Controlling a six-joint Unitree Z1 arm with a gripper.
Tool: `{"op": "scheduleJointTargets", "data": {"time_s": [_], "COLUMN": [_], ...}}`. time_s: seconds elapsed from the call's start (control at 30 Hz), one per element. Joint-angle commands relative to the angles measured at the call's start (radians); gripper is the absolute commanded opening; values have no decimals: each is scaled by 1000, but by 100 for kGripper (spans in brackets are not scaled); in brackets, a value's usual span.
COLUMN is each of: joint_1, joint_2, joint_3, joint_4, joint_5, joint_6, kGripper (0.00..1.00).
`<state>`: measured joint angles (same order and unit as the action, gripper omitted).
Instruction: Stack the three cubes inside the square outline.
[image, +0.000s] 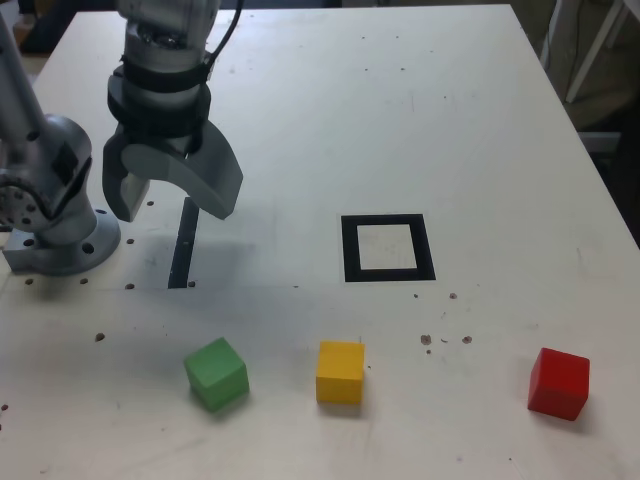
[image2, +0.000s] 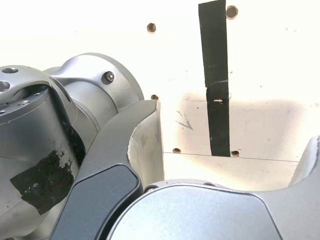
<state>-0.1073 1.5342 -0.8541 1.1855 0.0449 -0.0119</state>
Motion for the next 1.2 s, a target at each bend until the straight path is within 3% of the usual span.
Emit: {"op": "scheduleJointTargets", "data": {"time_s": [0.0,0.47,0.8,1.17], "joint_1": [-2,-2,-7,-168], "joint_2": [-6,-11,-23,146], "joint_3": [-4,11,-40,-288], "joint_4": [3,21,47,130], "joint_5": [-1,17,11,6], "joint_6": [-1,0,-12,-72], "kGripper": [100,100,100,99]}}
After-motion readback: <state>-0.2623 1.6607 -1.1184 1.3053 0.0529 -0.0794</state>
